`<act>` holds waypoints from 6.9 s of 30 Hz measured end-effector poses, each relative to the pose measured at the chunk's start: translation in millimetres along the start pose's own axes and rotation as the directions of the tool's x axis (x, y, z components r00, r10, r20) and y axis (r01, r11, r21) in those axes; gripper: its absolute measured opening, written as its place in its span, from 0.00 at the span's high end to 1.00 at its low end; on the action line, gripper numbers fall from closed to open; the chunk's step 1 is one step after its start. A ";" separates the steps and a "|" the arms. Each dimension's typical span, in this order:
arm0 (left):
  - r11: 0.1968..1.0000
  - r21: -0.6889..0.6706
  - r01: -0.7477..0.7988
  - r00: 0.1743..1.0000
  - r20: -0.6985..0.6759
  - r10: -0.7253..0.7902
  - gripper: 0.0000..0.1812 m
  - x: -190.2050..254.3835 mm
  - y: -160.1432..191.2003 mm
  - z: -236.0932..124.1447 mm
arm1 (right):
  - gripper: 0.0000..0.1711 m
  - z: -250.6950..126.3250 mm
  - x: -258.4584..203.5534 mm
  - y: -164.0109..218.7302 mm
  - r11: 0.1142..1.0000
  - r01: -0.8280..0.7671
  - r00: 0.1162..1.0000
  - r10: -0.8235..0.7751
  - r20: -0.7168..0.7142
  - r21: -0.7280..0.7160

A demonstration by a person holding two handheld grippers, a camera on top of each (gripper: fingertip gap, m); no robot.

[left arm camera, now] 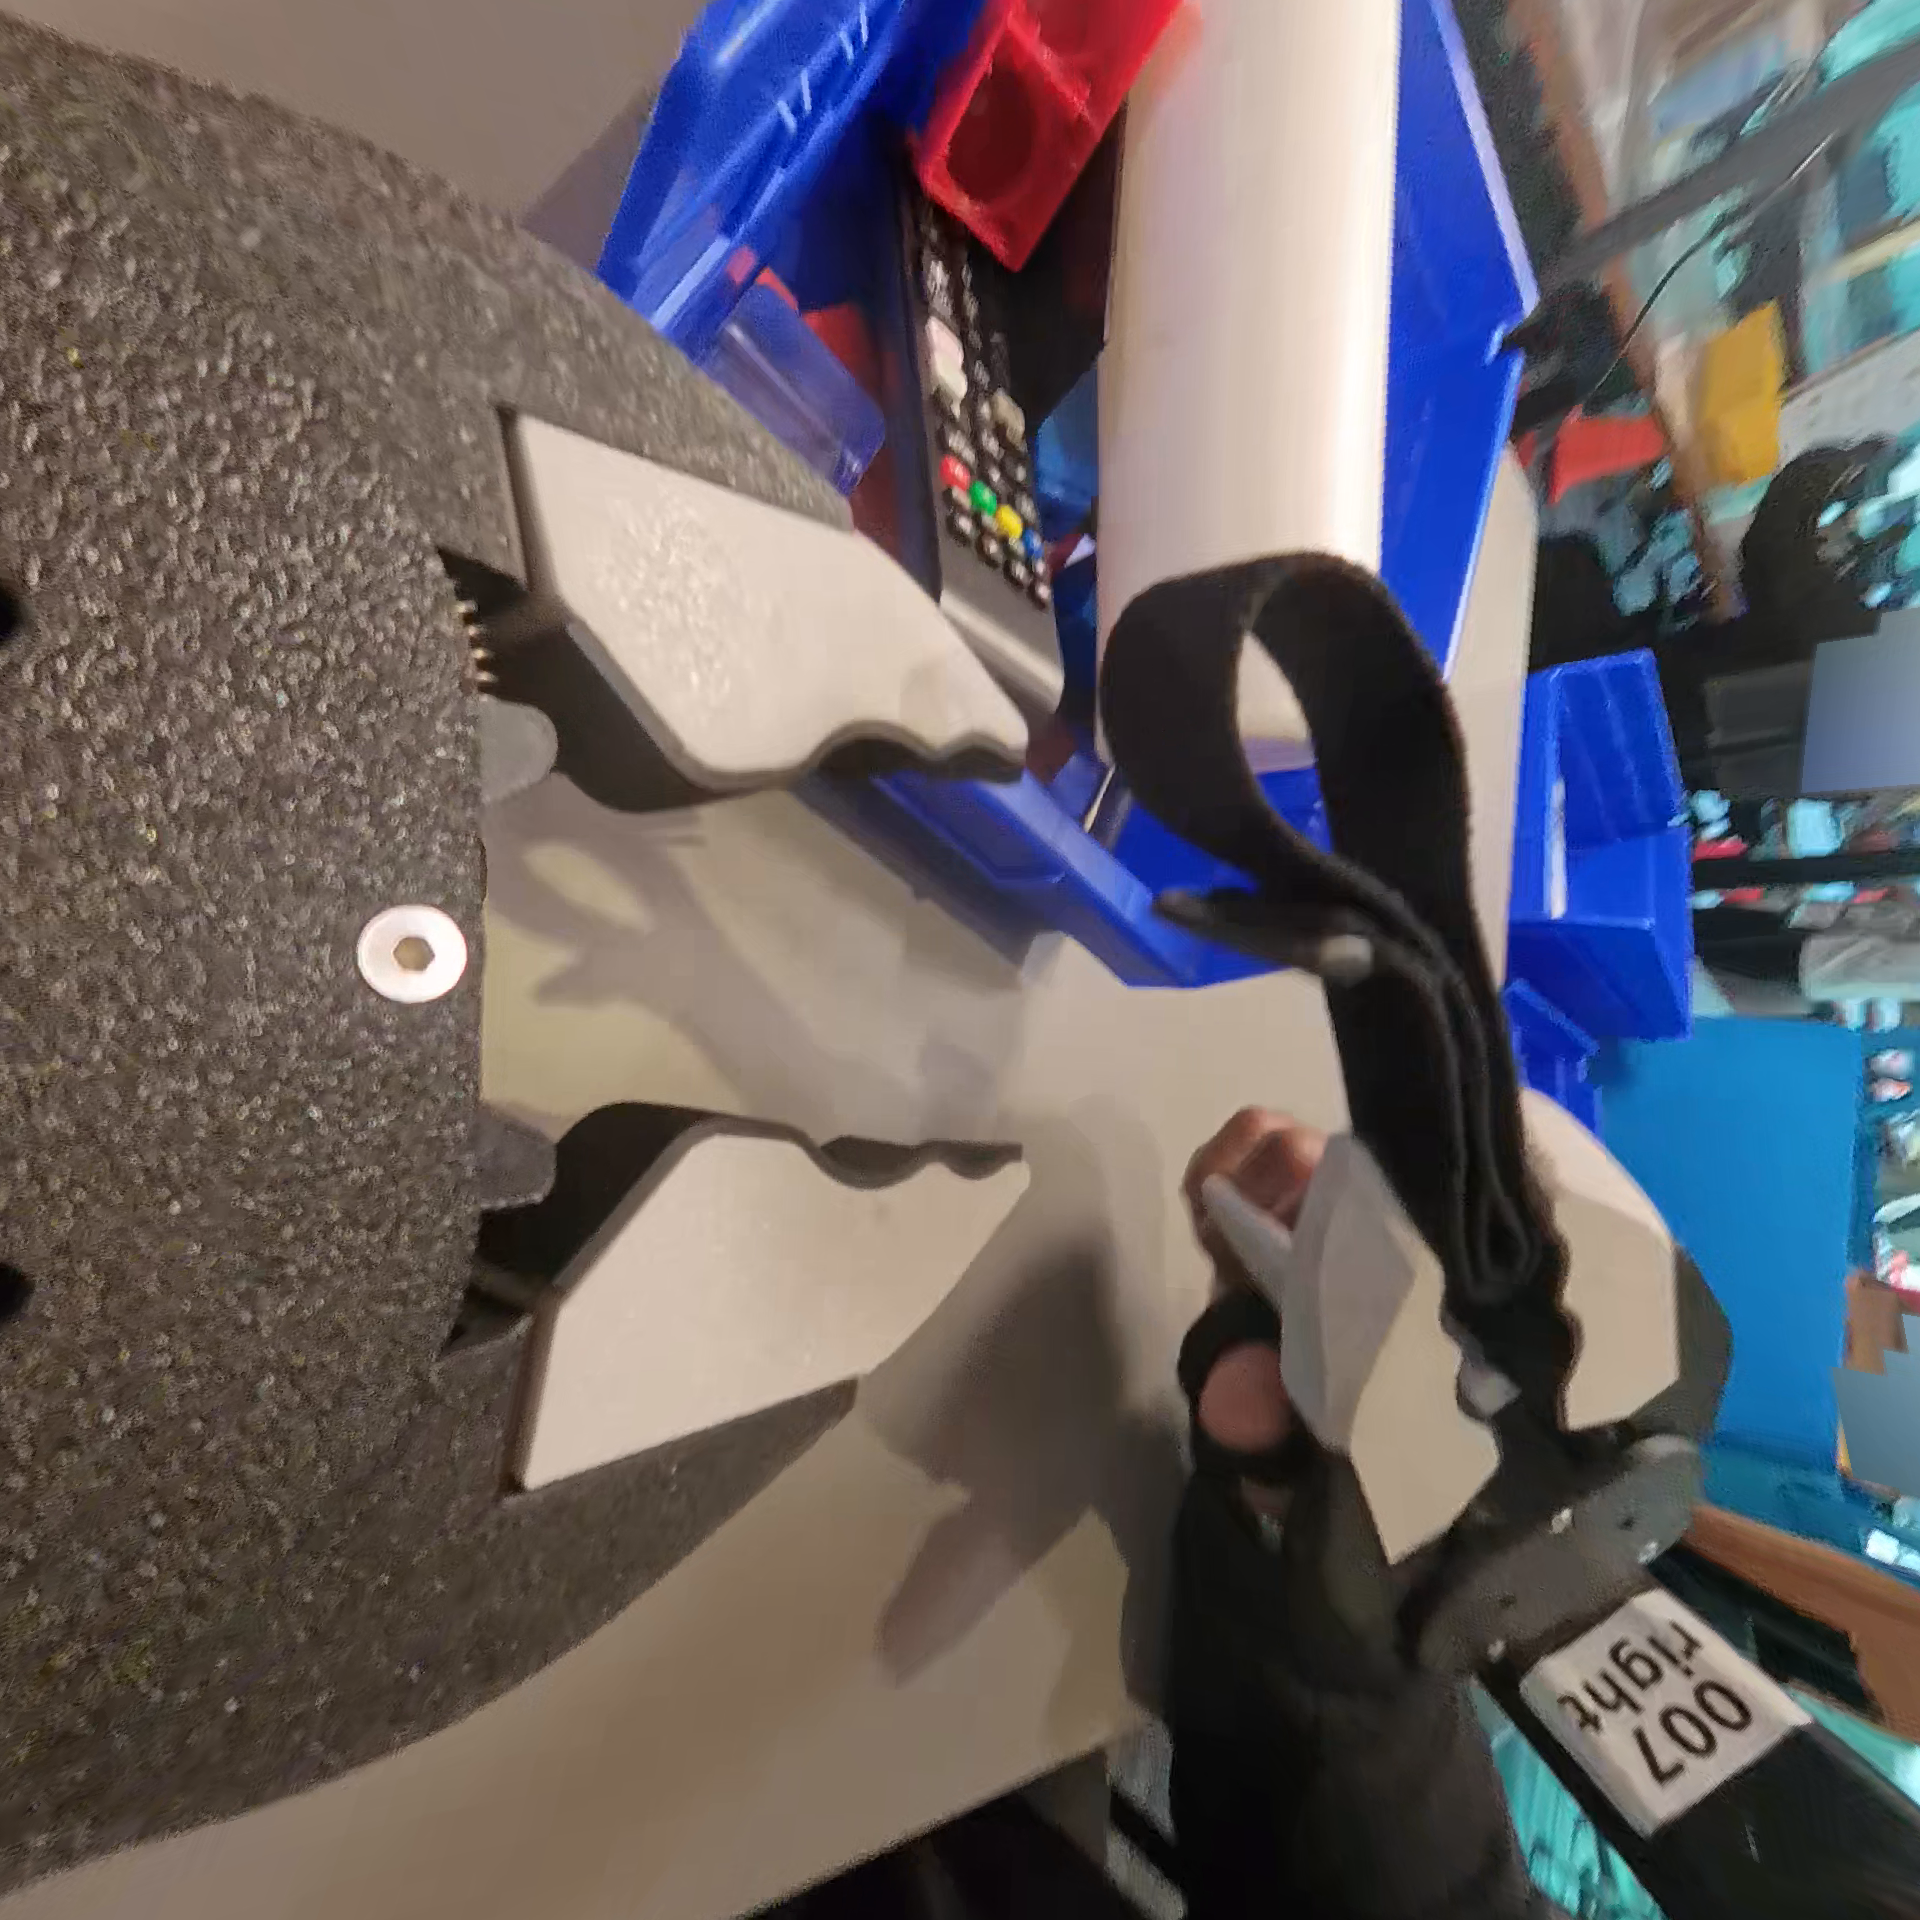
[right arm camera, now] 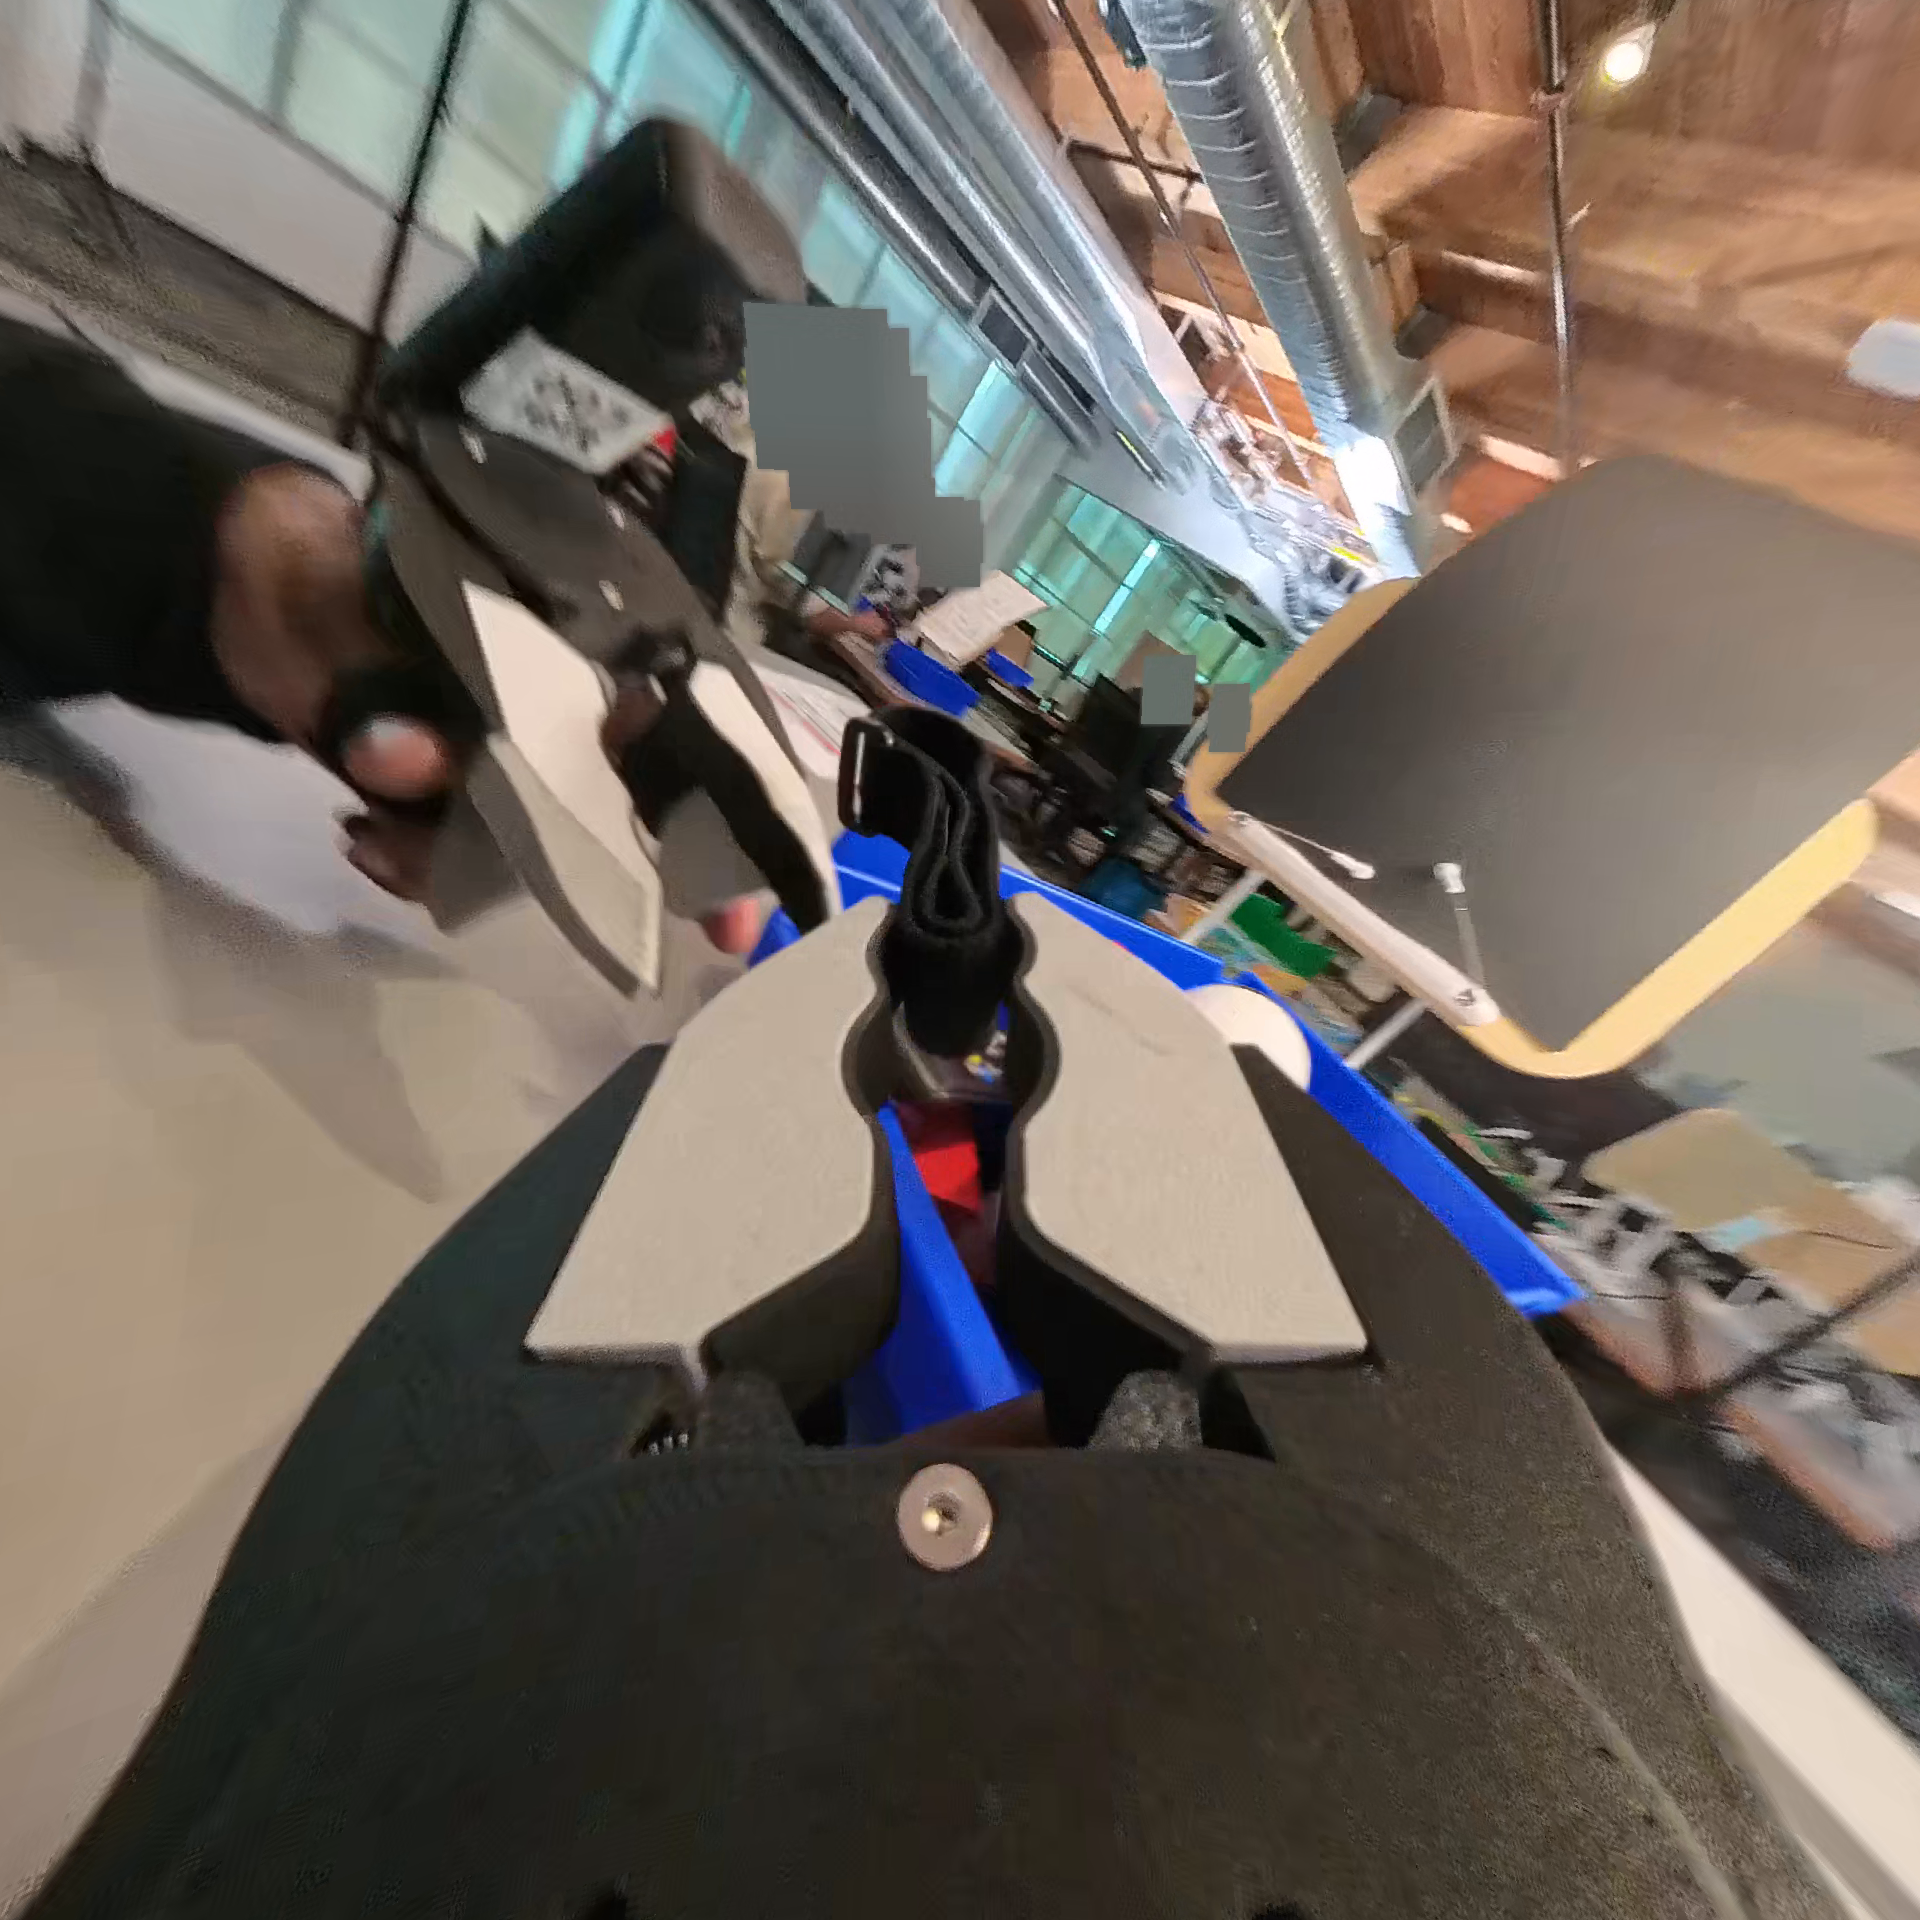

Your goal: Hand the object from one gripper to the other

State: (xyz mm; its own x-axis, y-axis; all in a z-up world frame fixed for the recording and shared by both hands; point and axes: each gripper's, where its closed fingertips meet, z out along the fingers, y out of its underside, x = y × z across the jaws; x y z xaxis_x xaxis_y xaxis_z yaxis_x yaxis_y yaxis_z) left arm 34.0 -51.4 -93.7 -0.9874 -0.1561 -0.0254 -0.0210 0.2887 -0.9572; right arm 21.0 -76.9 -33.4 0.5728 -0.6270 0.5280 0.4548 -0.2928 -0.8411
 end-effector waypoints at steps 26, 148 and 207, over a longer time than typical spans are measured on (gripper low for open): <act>0.950 0.295 -0.097 0.993 -0.028 0.110 0.61 14.1 -44.7 -21.5 | 0.91 -10.8 -36.9 -11.5 0.953 -0.302 0.891 0.268 0.366 0.036; 0.739 -0.134 -0.660 0.605 0.489 0.629 0.69 -10.4 -23.9 2.7 | 0.87 21.7 -14.0 33.7 0.908 -0.394 0.915 0.402 0.028 -0.140; 0.538 -0.019 -0.843 0.515 0.264 0.816 0.91 24.7 -18.3 -13.9 | 0.81 24.8 -38.9 52.8 0.929 0.178 0.968 -0.106 0.228 -0.324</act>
State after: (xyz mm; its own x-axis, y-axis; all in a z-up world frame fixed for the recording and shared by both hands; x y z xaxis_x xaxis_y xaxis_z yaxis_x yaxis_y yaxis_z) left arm 7.8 -47.5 -72.9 -0.4841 -0.0939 -0.8700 0.8181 0.3043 -0.4880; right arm 39.7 -50.1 -95.5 0.6615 -0.4112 0.6272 0.3037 -0.6177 -0.7253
